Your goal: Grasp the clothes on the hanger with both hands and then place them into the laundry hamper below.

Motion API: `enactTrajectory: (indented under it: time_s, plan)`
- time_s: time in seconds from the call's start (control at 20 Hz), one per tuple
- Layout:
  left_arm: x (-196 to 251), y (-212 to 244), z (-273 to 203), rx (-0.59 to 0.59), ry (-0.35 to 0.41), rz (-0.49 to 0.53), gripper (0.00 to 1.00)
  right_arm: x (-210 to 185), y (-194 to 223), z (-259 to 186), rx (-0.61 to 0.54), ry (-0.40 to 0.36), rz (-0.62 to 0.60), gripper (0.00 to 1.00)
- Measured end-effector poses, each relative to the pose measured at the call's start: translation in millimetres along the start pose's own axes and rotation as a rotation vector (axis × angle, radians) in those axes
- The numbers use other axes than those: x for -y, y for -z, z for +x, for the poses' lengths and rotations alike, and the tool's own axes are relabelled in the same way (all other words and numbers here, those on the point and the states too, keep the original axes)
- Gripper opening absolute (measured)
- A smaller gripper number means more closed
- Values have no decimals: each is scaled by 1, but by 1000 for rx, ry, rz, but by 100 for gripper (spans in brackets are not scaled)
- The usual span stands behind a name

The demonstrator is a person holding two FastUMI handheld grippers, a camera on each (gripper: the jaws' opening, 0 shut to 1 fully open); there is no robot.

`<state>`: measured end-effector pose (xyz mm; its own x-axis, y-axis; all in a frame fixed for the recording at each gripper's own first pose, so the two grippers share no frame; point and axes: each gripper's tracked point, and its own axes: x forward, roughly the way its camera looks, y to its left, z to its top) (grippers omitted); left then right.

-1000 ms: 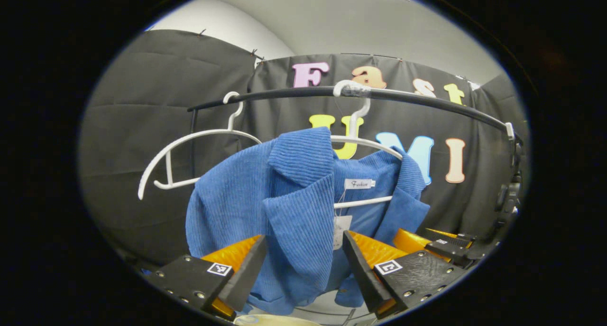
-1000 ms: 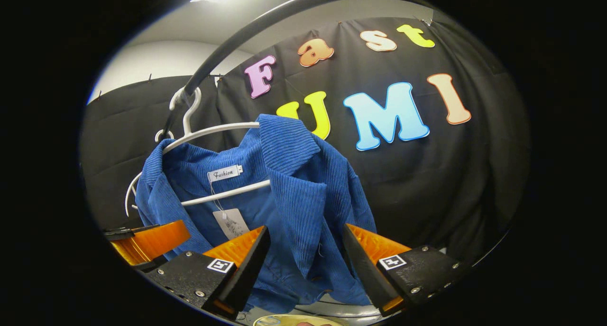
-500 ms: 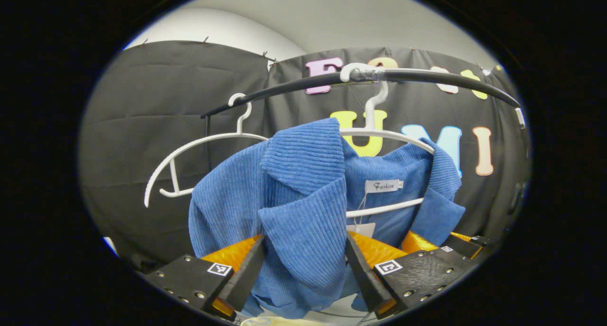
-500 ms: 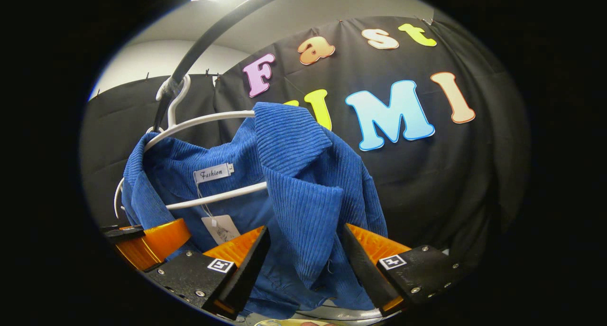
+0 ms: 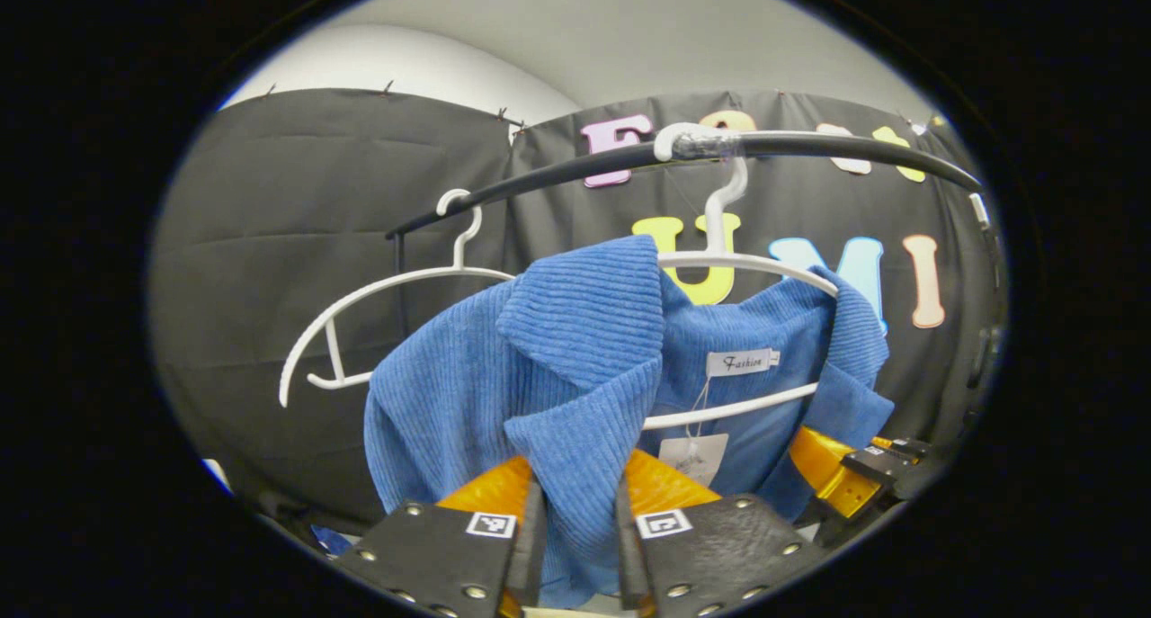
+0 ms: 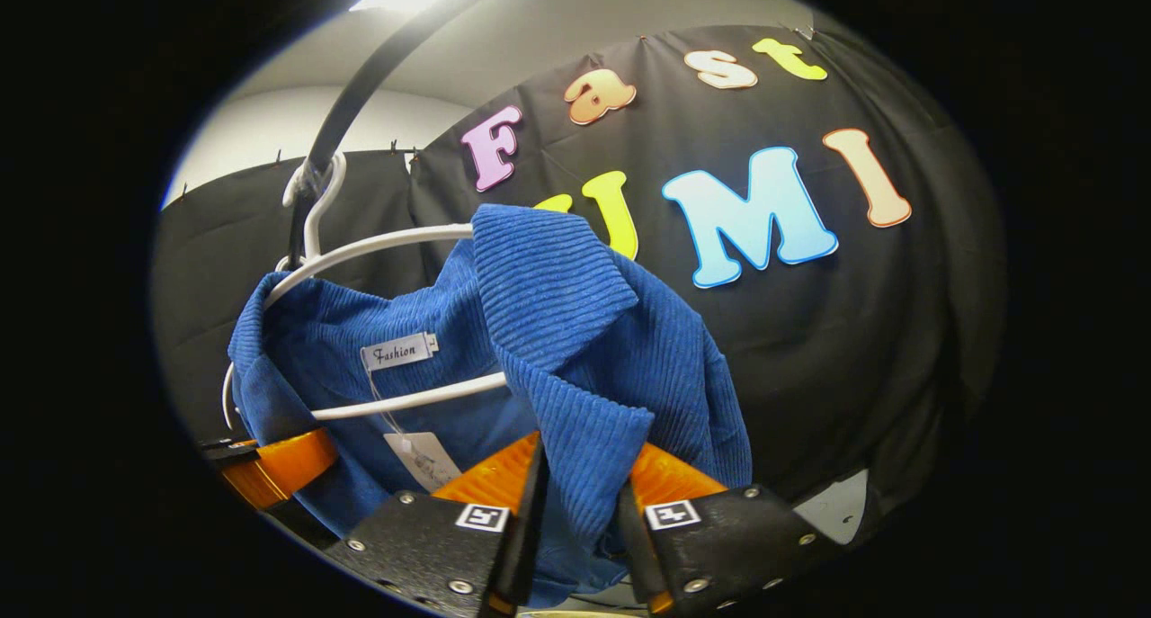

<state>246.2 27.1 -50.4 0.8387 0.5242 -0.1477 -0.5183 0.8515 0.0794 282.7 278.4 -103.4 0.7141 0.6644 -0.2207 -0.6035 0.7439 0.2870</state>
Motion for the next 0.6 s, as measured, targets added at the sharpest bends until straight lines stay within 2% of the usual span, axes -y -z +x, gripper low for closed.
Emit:
enactTrajectory:
  time_s: [0.05, 0.1, 0.2, 0.25, 0.35, 0.45, 0.5, 0.6]
  plan:
    - [-1, 0, -2, 2, 1, -13, 28, 3, 0, 0, -7, 14, -1, 31]
    - [0, -1, -5, 4, 19, -25, 29, 5, -1, -1, -10, 23, 3, 16]
    - [4, -3, -8, 14, 74, -43, 29, -2, -3, 1, -13, 4, 20, 7]
    - [-3, -3, -12, 25, 49, -45, 29, -4, -3, 1, -13, -5, 21, 5]
    - [8, -3, -16, 18, 147, -76, 4, -3, -2, -7, -9, -1, 7, 1]
    - [6, -12, -24, 43, 196, -80, 6, -5, -5, -12, 2, 7, -6, 0]
    - [15, -14, -26, 44, 250, -90, 1, -5, -7, -14, 5, 14, -9, 0]
    - [26, -15, -36, 28, 337, -97, 0, -4, -9, -15, 10, 41, -22, 0]
